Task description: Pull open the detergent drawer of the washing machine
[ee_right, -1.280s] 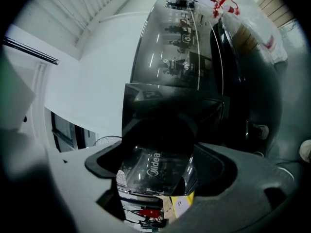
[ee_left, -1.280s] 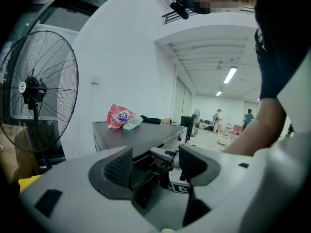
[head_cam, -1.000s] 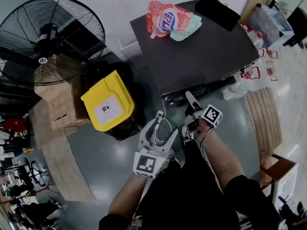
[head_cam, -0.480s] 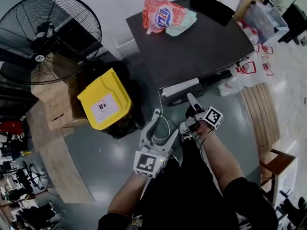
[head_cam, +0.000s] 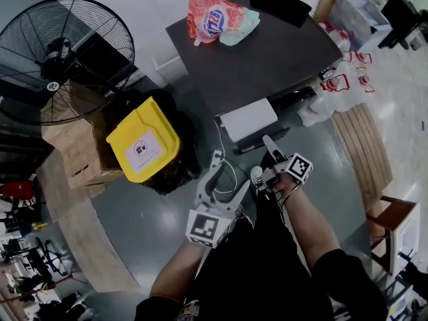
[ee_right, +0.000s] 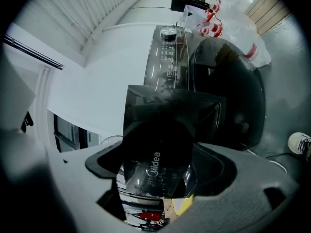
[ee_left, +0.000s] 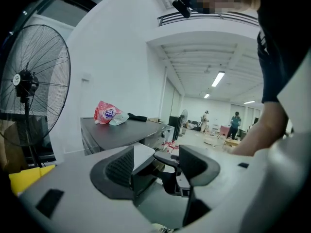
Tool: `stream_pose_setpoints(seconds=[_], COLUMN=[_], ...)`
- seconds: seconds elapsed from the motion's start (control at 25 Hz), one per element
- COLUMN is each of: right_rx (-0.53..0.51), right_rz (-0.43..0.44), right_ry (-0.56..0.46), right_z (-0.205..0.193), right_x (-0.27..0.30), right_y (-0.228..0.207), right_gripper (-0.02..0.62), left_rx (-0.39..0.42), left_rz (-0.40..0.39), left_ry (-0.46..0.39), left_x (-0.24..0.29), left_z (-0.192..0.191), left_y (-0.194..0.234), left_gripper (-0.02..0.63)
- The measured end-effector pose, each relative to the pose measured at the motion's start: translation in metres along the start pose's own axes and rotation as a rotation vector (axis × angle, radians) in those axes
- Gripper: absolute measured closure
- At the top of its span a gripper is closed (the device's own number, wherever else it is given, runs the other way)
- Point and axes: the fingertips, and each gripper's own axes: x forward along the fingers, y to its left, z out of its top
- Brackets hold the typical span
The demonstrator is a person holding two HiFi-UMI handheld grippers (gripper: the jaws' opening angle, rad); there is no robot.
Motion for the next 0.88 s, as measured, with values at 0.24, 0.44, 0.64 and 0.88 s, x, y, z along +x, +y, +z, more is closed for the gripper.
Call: stream_pose_setpoints(seconds=[0.24, 0.44, 0.64, 0.88], right_rx=[0.024, 0.021, -0.026, -0.214], right_rz=[-0.009, -0.036, -0.075, -0.085], right_ry=[-0.031, -0.037, -0.042, -0.035], right_z=[-0.01, -0.013, -0.015, -0.024], right_x=[-0.029, -0.038, -0.048, -0.068], right_y=[-0.005, -0.01, -0.007, 0.017], right_gripper=[0.163, 0.179, 0.17, 0.307], left_rx=[0.005, 0.02, 0.009, 0.004], left_rz=[-0.045, -0.065, -0.087, -0.085], left_ry=[0.016, 0.012, 0.044, 0.026], left_x=[-0.012, -0.023, -0.037, -0.055], left_z=[-0.007, -0.013, -0.014, -0.016], left_y=[-0.02, -0.029, -0.038, -0.037], left_gripper=[0.334, 0.334, 0.334, 0.334])
